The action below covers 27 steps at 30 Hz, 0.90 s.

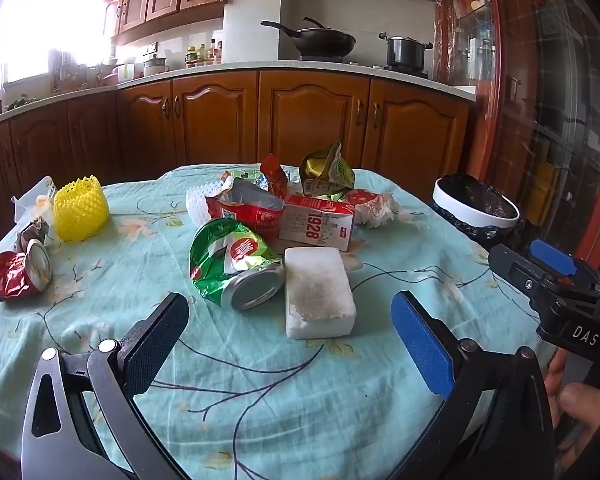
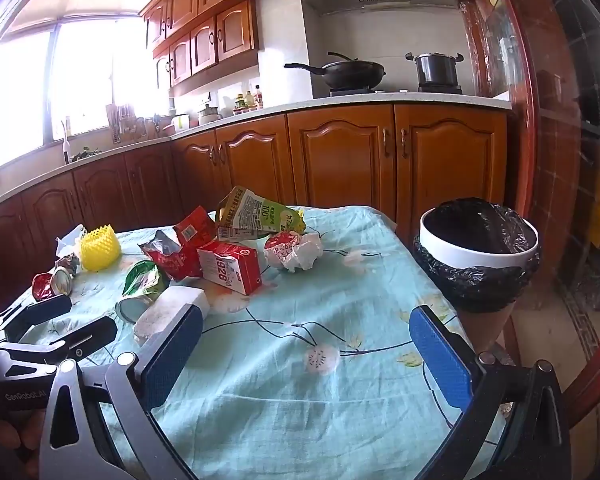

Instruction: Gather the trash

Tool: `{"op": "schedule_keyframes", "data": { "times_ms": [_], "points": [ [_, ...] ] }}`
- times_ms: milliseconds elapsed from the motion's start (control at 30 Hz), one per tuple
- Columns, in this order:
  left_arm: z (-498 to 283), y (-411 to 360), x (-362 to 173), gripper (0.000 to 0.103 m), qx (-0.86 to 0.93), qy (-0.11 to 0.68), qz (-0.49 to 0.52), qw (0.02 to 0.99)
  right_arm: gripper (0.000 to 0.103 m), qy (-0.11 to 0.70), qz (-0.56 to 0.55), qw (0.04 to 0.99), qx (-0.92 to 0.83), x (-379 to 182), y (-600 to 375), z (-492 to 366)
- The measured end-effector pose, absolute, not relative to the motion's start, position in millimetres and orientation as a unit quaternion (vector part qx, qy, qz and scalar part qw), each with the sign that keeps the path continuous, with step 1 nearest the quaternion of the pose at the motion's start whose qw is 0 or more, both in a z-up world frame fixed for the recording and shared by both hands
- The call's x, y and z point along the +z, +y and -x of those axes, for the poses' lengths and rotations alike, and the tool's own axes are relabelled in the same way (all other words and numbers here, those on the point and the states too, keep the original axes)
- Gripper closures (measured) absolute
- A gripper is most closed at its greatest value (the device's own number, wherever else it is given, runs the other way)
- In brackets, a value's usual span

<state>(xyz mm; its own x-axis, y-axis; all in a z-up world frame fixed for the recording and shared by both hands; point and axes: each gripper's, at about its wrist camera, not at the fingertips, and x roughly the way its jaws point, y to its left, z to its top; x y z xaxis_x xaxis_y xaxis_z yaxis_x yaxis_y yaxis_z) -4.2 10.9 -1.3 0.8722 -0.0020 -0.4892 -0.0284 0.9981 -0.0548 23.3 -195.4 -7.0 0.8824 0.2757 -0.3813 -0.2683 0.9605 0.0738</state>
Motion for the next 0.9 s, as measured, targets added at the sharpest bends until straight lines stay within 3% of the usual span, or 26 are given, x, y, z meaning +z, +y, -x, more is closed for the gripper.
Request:
{"op": "schedule_keyframes", "data": {
  "times_ms": [900],
  "points": [
    [4.0, 13.4, -3.7, 0.000, 0.007, 0.258, 0.036, 0.965, 0.000, 0.199, -0.009, 0.970, 0.141, -5.1, -196.5, -23.6]
  ]
}}
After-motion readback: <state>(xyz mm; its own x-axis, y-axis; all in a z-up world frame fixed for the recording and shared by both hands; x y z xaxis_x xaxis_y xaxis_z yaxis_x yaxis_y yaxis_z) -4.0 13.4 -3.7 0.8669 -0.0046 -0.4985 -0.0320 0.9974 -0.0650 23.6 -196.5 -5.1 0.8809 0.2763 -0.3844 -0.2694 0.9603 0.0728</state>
